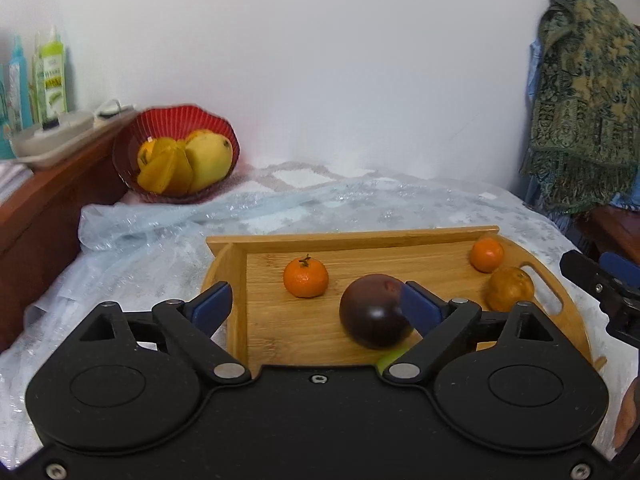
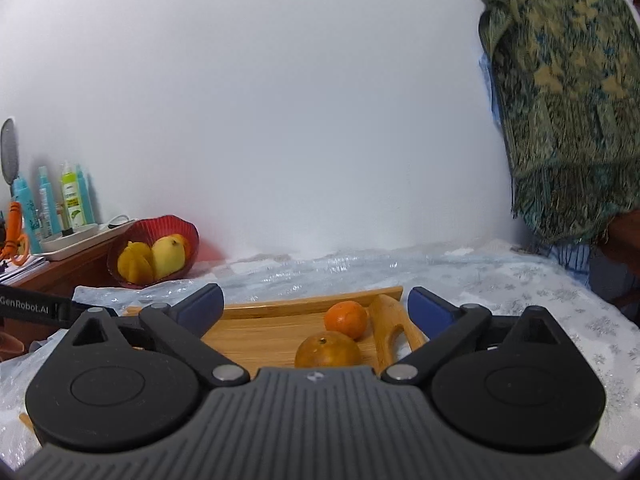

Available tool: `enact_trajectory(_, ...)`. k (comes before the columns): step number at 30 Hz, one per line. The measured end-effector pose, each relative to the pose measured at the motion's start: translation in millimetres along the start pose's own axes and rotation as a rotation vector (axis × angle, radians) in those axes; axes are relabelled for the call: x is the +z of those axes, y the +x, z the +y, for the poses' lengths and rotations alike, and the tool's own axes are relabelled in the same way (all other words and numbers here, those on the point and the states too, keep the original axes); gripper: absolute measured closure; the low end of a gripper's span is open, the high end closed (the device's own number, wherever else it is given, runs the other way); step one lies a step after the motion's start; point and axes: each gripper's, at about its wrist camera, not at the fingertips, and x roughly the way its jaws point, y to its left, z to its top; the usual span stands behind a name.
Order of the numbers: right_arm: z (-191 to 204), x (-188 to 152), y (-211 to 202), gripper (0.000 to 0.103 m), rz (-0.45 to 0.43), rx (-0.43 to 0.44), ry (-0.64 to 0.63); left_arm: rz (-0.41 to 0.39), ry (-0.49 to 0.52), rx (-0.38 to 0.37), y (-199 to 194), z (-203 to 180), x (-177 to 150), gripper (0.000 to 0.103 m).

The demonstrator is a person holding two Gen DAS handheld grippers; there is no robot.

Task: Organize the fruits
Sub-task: 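Withdraw both tools from the tray toward the red dates on the sheet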

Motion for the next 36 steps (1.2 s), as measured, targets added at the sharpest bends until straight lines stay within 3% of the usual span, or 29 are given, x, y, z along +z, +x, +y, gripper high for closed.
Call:
enact_trajectory(4, 2, -9, -15, 0.000, -0.020, -0.001, 0.021, -0.038, 0.023, 0.025, -20, -5, -13, 0.008)
enact_trajectory(16, 0, -42, -53, 0.000, 0.012, -0.033, 0.094, -0.013, -0.004, -0.052, -62, -10, -67, 0.006)
enact_trajectory(23, 10, -62, -89, 0.000, -0.072, -0.089, 0.089, 0.029, -0.007, -0.085, -76, -15, -98, 0.005)
enact_trajectory(29, 24, -80, -115, 0.000, -0.086, -0.114, 0.046, 0.058, 0.009, -0.100, -82, -22, -115, 0.004)
enact_trajectory(36, 30, -96, -133, 0.000, -0.003, -0.119, 0.092, 0.075, 0.001, -0.126, -91, -23, -134, 0.002)
